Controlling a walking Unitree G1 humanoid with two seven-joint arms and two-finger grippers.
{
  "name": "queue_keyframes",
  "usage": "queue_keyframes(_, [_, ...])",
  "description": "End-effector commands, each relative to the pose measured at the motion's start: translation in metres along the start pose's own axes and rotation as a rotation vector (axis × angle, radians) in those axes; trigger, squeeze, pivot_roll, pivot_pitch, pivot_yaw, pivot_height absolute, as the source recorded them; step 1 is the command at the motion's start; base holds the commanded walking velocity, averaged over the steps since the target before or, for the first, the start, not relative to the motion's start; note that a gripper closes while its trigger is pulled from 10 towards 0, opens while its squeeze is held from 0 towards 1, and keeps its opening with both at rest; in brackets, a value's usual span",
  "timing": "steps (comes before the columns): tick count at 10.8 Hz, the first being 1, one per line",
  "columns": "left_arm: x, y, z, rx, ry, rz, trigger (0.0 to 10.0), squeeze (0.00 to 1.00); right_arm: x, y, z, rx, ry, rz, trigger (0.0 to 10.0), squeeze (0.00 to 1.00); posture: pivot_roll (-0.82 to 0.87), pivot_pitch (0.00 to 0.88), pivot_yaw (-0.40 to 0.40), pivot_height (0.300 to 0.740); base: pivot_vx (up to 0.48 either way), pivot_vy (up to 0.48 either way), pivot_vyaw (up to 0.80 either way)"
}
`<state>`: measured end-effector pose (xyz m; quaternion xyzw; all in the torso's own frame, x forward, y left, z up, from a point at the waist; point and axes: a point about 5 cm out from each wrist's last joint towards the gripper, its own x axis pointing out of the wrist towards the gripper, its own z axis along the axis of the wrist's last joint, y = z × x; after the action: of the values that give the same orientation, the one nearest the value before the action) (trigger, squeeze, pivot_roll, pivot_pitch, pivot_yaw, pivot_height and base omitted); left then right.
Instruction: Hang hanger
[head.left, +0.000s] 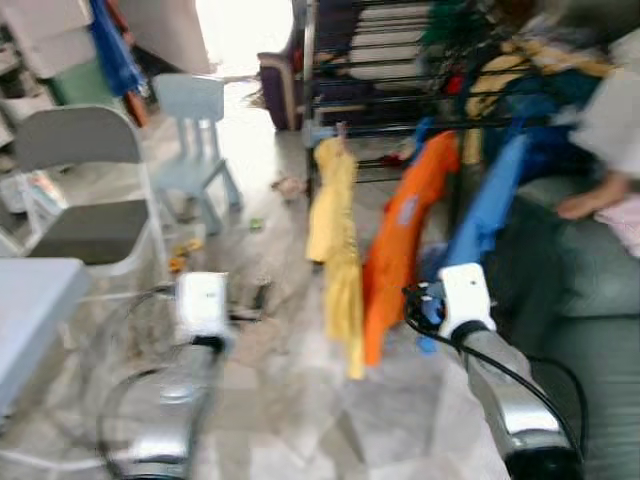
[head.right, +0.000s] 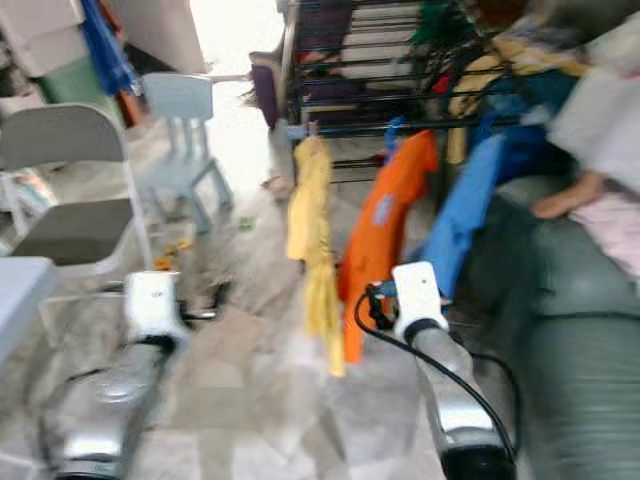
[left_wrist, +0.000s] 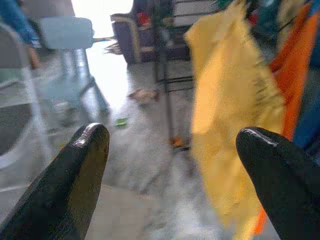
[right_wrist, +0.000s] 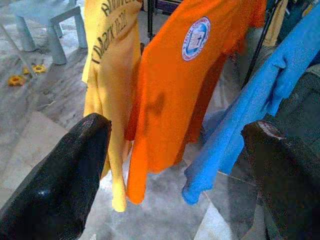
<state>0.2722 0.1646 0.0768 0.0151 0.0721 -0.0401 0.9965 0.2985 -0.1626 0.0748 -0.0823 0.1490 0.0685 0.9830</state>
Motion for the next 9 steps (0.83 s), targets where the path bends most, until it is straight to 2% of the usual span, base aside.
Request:
queue_keyframes(1, [-0.004, 0.012, -0.009, 0.031, 0.031, 0.053, 10.0, 0.0, 0.007, 0.011, 0.008, -0.005, -0.027, 0.045, 10.0, 0.0, -0.03, 0.0, 0.018, 0.74, 0.0, 0.0, 0.0])
queue_keyframes(3, [-0.016, 0.029, -0.015, 0.087, 0.049, 0.095, 10.0, 0.0, 0.016, 0.015, 0.015, 0.0, -0.055, 0.046, 10.0, 0.0, -0.01, 0.0, 0.032, 0.74, 0.0, 0.0, 0.0])
queue_keyframes(4, [-0.025, 0.039, -0.016, 0.159, 0.045, 0.102, 10.0, 0.0, 0.019, 0.011, 0.018, 0.01, -0.077, 0.01, 10.0, 0.0, 0.01, 0.0, 0.056, 0.74, 0.0, 0.0, 0.0])
queue_keyframes(5, [-0.03, 0.045, -0.017, 0.15, 0.047, 0.114, 10.0, 0.0, 0.018, 0.006, 0.016, 0.02, -0.074, -0.017, 10.0, 0.0, 0.0, 0.0, 0.058, 0.74, 0.0, 0.0, 0.0])
queue_keyframes(6, [-0.028, 0.046, -0.024, 0.15, 0.069, 0.12, 10.0, 0.0, 0.014, 0.005, 0.008, 0.019, -0.056, -0.021, 10.0, 0.0, -0.02, 0.0, 0.051, 0.74, 0.0, 0.0, 0.0])
queue_keyframes(9, [-0.021, 0.029, -0.021, 0.118, 0.05, 0.093, 10.0, 0.0, 0.007, 0.004, -0.004, 0.01, -0.037, -0.018, 10.0, 0.0, -0.03, 0.0, 0.046, 0.74, 0.0, 0.0, 0.8])
